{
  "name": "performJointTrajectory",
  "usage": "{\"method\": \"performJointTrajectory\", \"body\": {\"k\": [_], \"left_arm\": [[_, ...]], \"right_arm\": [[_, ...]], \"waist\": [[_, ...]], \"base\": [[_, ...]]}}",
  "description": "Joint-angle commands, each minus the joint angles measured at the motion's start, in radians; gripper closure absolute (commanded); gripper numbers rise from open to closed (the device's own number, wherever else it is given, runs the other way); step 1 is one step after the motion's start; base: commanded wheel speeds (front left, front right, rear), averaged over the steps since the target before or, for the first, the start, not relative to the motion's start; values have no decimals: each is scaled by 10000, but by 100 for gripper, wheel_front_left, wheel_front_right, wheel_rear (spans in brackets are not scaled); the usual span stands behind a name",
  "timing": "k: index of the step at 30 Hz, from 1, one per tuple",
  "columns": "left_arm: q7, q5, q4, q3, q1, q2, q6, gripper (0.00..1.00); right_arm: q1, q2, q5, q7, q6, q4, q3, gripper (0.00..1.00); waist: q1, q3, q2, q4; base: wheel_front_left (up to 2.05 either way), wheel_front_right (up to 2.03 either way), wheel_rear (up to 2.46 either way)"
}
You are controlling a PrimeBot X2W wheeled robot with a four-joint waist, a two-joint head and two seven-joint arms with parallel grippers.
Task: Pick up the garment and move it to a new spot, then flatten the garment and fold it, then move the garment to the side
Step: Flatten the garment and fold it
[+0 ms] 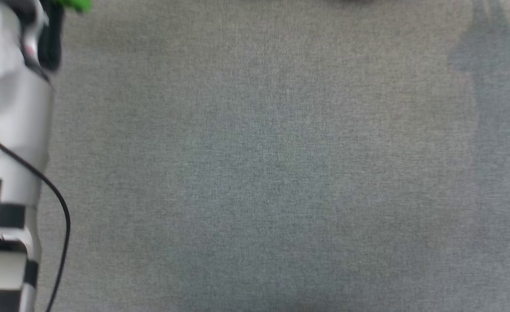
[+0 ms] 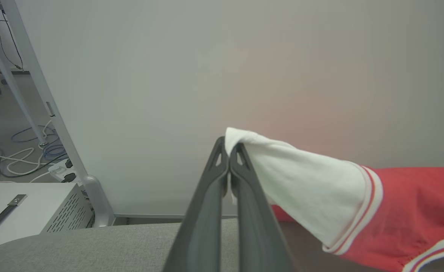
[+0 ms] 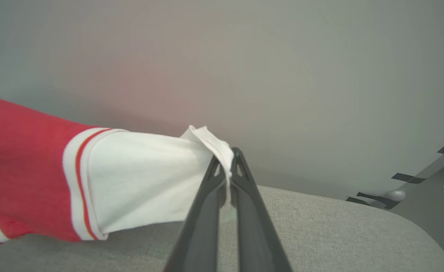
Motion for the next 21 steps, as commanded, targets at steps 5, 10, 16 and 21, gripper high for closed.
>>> {"method": "performJointTrajectory", "body": {"k": [5,10,16,21], "left_arm": [[140,-544,-390,-95,2398,66,-53,100],[988,-1255,-604,-48,4189,159,-56,100],[2386,-1825,-1275,-123,6045,508,105,100],[3403,-2180,-2336,-132,7485,1024,373,100]], "right_arm": [[1916,-274,982,768,-15,-429,531,100],[3255,-559,1606,1196,-15,-745,654,100],[4628,-846,2216,1806,-15,-1151,619,100],[5693,-1099,2673,2484,-15,-1653,440,100]], "waist": [[0,-1869,0,-94],[0,-2672,0,-107],[0,-3639,0,-71],[0,-4273,0,-93]], "base": [[0,0,0],[0,0,0],[0,0,0],[0,0,0]]}}
